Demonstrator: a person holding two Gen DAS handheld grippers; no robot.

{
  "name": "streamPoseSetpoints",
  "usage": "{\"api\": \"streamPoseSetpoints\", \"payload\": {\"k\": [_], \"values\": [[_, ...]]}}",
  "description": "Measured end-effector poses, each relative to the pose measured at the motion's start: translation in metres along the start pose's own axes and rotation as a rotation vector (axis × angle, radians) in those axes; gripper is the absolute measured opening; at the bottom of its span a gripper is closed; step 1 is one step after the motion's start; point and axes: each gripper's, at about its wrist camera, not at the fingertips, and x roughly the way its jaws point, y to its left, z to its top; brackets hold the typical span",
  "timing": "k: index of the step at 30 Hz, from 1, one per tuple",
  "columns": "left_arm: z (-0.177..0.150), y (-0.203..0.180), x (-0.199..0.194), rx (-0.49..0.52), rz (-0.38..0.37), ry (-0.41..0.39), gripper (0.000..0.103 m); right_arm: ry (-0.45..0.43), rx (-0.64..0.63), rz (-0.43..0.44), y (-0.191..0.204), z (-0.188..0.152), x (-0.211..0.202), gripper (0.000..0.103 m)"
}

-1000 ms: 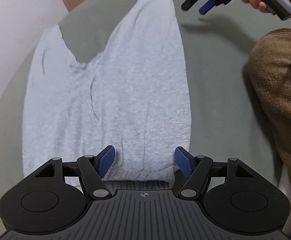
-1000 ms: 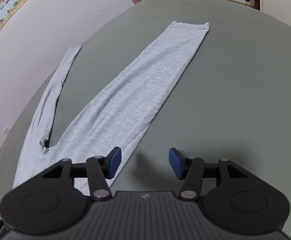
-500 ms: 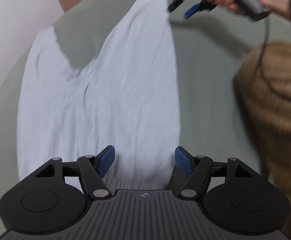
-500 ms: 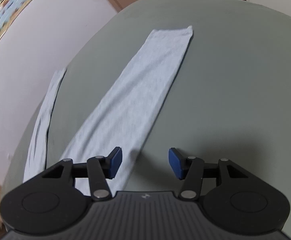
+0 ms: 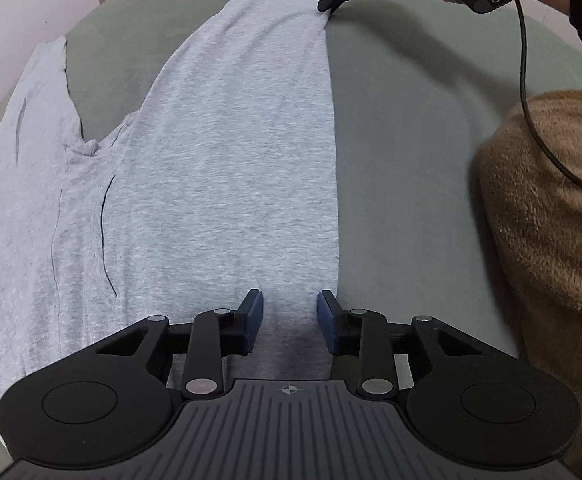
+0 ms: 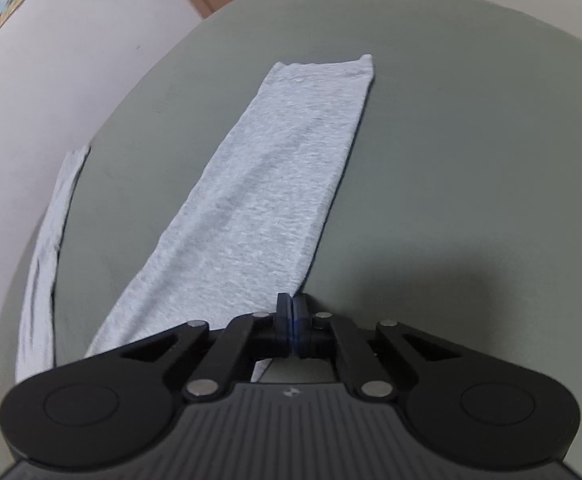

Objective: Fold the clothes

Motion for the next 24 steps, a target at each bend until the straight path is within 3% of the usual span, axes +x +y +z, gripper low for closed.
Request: {"api": "streamPoseSetpoints", "payload": {"k": [2, 5, 10, 15, 24], "values": [[0.003, 0.008, -0.003, -0.04, 0.001, -0.014, 0.037, -0.019, -0.006, 0.024, -0.001, 0.001, -0.007, 0.018], [0.007, 0.025, -0.019, -0.111, 0.078, -0.086, 0.053, -0.064, -0.024, 0.069, -0.001, 0.006, -0.025, 0.023], [0.012, 0.067, -0.03, -0.208, 0.127, -0.14, 0.055, -0.081, -0.116, 0.105, 0.025, 0.026, -0.037, 0.038], [0.017, 0.109, -0.032, -0.313, 0.193, -0.149, 0.055, -0.053, -0.217, 0.136, 0.071, 0.046, -0.026, 0.038], [0.035, 0.193, -0.019, -0.391, 0.225, -0.185, 0.055, 0.039, -0.467, 0.148, 0.206, 0.086, 0.043, 0.038]]}}
